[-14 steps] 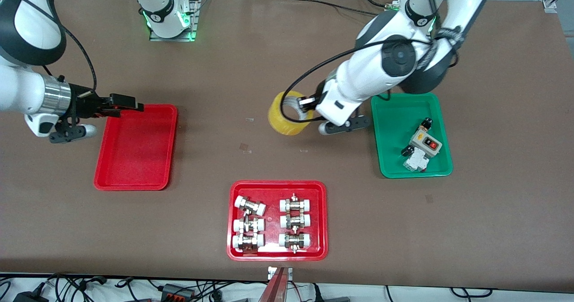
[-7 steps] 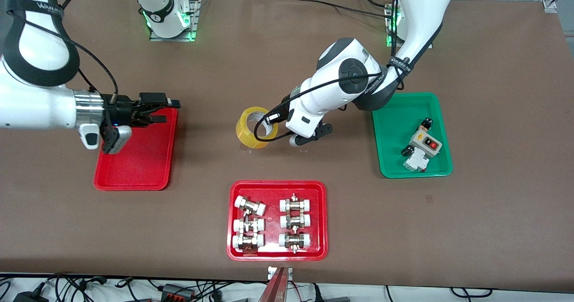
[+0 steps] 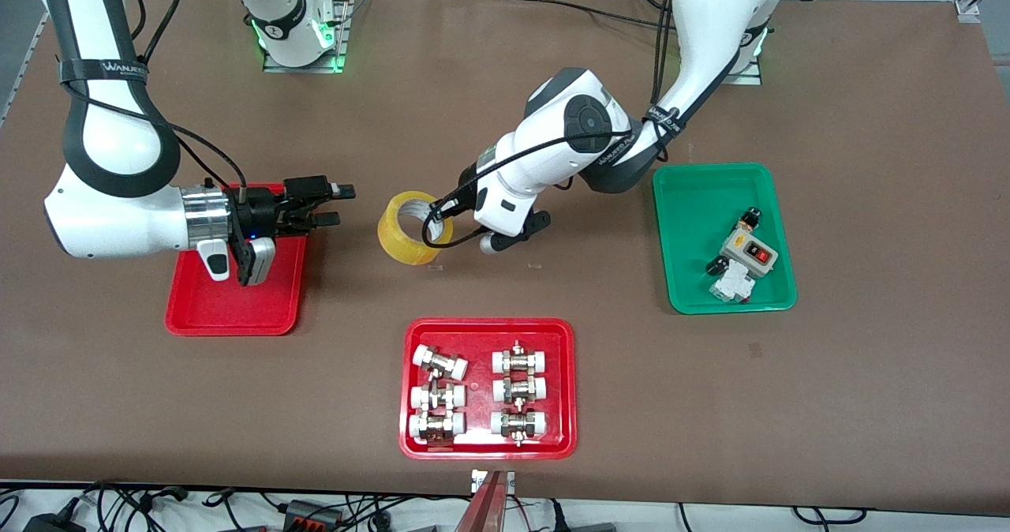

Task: Left arm passes tape to right arm into tray
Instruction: 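Close the right gripper on the tape held by the left gripper, then open the left gripper and withdraw it while the right gripper carries tape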

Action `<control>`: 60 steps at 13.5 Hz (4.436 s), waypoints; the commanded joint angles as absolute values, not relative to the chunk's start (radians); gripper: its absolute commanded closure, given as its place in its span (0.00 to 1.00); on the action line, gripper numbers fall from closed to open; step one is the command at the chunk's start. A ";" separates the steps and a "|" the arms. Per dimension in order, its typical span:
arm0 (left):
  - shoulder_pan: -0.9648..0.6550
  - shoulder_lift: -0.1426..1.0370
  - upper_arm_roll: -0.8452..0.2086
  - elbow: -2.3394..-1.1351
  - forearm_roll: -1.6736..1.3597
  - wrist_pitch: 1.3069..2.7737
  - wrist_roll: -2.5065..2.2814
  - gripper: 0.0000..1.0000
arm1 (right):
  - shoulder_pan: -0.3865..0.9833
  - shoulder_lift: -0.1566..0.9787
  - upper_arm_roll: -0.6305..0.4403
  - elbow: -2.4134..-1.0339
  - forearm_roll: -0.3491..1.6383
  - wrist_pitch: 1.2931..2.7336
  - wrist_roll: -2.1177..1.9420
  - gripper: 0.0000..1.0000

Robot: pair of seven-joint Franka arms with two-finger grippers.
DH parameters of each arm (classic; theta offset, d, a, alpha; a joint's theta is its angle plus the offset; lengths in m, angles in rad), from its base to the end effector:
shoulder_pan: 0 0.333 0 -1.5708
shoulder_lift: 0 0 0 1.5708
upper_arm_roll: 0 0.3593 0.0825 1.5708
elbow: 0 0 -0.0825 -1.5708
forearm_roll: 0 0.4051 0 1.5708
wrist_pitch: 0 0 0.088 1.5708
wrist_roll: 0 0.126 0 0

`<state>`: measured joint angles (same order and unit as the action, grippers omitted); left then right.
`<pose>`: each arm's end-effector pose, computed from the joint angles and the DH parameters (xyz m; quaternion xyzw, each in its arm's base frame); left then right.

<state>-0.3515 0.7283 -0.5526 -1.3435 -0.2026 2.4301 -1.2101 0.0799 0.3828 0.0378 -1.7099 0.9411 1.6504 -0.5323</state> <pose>0.5959 -0.5630 0.3988 0.8992 0.2951 -0.1022 0.3063 0.6377 0.1692 0.3973 -0.8638 -0.1496 0.1011 0.4703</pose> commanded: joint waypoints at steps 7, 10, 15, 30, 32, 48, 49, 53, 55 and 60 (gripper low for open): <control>-0.413 0.781 -0.512 -1.243 -0.212 2.430 -1.282 1.00 | 0.109 0.451 0.032 -1.657 0.992 1.687 -0.663 0.00; -0.414 0.790 -0.512 -1.229 -0.213 2.428 -1.285 1.00 | 0.112 0.463 0.035 -1.652 0.996 1.706 -0.670 0.00; -0.426 0.799 -0.512 -1.215 -0.213 2.430 -1.318 1.00 | 0.112 0.468 0.044 -1.652 1.043 1.710 -0.676 0.00; -0.428 0.799 -0.512 -1.215 -0.213 2.430 -1.345 0.96 | 0.109 0.480 0.044 -1.638 1.045 1.704 -0.726 0.70; -0.423 0.798 -0.512 -1.215 -0.215 2.430 -1.403 0.83 | 0.109 0.480 0.044 -1.638 1.045 1.704 -0.736 0.72; -0.154 0.611 -0.534 -1.218 -0.121 1.964 -0.969 0.00 | 0.104 0.482 0.035 -1.637 0.999 1.724 -0.746 0.83; -0.128 0.580 -0.532 -1.218 -0.121 1.921 -0.916 0.00 | 0.092 0.482 0.034 -1.637 0.974 1.732 -0.739 0.84; 0.000 0.496 -0.532 -1.218 -0.114 1.685 -0.716 0.00 | -0.020 0.489 0.012 -1.637 0.942 1.732 -0.667 0.85; 0.067 0.454 -0.525 -1.216 -0.107 1.536 -0.625 0.00 | -0.083 0.489 0.012 -1.637 0.876 1.735 -0.641 0.85; 0.152 0.370 -0.509 -1.229 0.096 1.410 -0.391 0.00 | -0.270 0.543 0.012 -1.643 0.818 1.723 -0.641 0.84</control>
